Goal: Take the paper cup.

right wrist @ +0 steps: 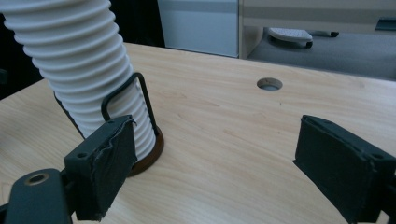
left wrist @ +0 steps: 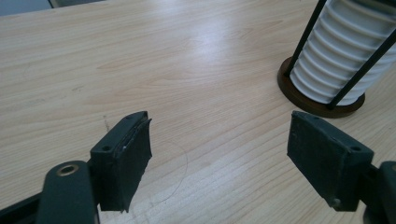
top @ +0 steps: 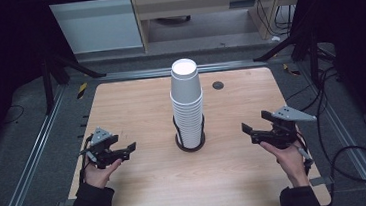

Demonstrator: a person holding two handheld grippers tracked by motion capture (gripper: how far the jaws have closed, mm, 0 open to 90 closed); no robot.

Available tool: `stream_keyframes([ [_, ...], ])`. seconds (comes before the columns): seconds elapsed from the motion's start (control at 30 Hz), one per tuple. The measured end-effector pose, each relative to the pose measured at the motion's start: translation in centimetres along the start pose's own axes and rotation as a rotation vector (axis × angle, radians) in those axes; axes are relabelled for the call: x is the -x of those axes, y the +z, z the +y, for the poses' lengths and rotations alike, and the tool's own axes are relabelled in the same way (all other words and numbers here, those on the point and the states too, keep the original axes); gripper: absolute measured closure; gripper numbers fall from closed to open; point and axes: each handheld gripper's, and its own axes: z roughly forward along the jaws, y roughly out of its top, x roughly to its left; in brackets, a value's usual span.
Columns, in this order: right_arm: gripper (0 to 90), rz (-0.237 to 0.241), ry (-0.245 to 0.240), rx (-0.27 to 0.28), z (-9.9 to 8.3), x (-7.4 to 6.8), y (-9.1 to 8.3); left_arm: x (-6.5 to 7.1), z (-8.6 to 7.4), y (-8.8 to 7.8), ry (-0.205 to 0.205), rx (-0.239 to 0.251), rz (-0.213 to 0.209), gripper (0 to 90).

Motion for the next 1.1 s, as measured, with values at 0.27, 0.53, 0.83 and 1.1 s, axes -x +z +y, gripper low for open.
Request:
stream_keyframes([
  [0.27, 11.7, 0.040, -0.037, 0.049, 2.8, -1.4, -0.5, 0.2, 0.0, 0.3, 0.022, -0.019, -0.016, 19.3],
  [0.53, 10.1, 0.086, -0.057, 0.059, 5.5, -2.5, -0.1, 0.4, -0.1, 0.5, 0.038, -0.036, -0.036, 19.4],
  [0.83, 9.6, 0.117, -0.098, 0.080, 8.6, -4.3, 0.5, 0.4, -0.2, 0.6, 0.040, -0.050, -0.044, 19.3],
  [1.1, 9.1, 0.152, -0.130, 0.083, 10.6, -6.0, 1.2, 0.5, -0.2, 0.6, 0.042, -0.052, -0.051, 19.4],
])
